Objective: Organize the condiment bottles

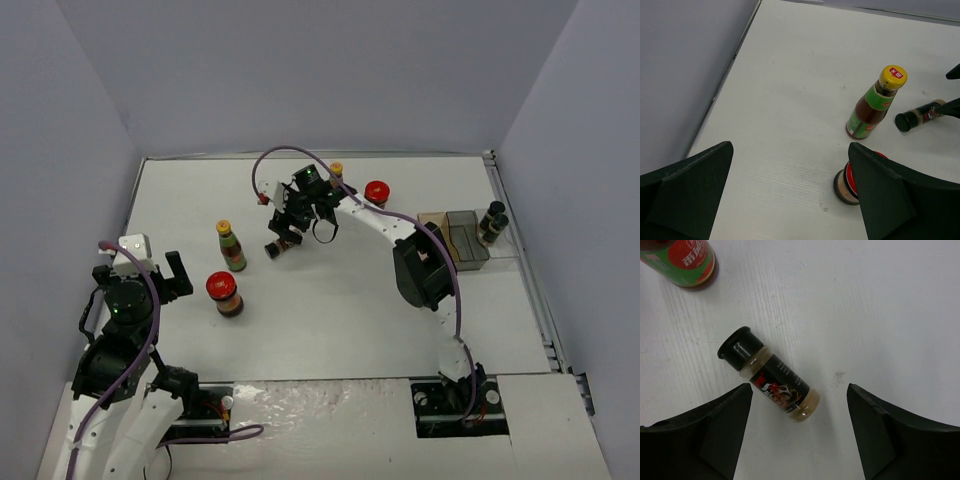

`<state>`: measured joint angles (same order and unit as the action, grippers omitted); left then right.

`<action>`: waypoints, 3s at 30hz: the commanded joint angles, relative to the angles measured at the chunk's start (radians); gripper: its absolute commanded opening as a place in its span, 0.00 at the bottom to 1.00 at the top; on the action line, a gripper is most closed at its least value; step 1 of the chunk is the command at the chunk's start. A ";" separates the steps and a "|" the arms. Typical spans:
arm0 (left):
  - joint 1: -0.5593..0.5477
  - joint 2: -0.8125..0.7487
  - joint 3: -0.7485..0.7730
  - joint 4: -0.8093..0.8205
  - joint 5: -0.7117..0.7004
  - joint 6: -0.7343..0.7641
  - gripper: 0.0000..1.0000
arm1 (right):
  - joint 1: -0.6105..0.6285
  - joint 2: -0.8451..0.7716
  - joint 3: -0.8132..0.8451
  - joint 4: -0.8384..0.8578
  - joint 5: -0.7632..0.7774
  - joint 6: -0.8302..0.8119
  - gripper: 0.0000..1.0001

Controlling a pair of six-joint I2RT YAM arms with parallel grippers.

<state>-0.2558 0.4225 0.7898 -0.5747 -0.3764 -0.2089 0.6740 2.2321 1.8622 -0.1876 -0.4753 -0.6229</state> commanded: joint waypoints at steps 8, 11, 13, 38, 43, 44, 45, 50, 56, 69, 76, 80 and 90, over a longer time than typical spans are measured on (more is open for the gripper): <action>0.003 0.035 0.021 0.063 0.020 0.017 0.97 | 0.017 0.101 0.078 -0.118 -0.031 -0.104 0.73; 0.003 0.037 0.020 0.064 0.024 0.017 0.97 | 0.016 0.123 0.079 -0.118 -0.028 -0.098 0.72; 0.003 0.038 0.019 0.065 0.028 0.018 0.97 | 0.016 0.126 0.069 -0.118 -0.020 -0.087 0.69; -0.027 0.450 0.275 0.067 0.732 -0.393 0.97 | 0.035 -0.689 -1.034 0.804 0.022 0.483 0.00; -0.091 0.509 0.297 0.163 0.744 -0.487 0.97 | 0.067 -0.850 -1.158 0.954 0.066 0.563 0.00; -0.109 0.524 0.302 0.182 0.739 -0.501 0.97 | 0.076 -0.869 -1.169 0.965 0.079 0.570 0.00; -0.129 0.540 0.309 0.201 0.731 -0.514 0.97 | 0.085 -0.885 -1.178 0.975 0.092 0.575 0.00; -0.239 0.643 0.364 0.228 0.667 -0.556 0.97 | 0.124 -0.956 -1.207 1.017 0.151 0.589 0.00; -0.340 0.722 0.412 0.258 0.600 -0.584 0.97 | 0.133 -0.999 -1.217 1.022 0.180 0.586 0.00; -0.427 0.821 0.455 0.205 0.509 -0.614 0.78 | 0.133 -1.047 -1.254 1.041 0.223 0.595 0.00; -0.428 0.857 0.457 0.243 0.515 -0.654 0.73 | 0.133 -1.065 -1.277 1.065 0.233 0.608 0.00; -0.434 0.867 0.459 0.272 0.513 -0.671 0.69 | 0.133 -1.066 -1.284 1.071 0.241 0.612 0.00; -0.449 0.887 0.456 0.302 0.509 -0.680 0.30 | 0.133 -1.065 -1.296 1.069 0.251 0.615 0.13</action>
<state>-0.6943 1.3141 1.2060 -0.3525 0.1427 -0.8768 0.8005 1.2041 0.5622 0.7582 -0.2450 -0.0210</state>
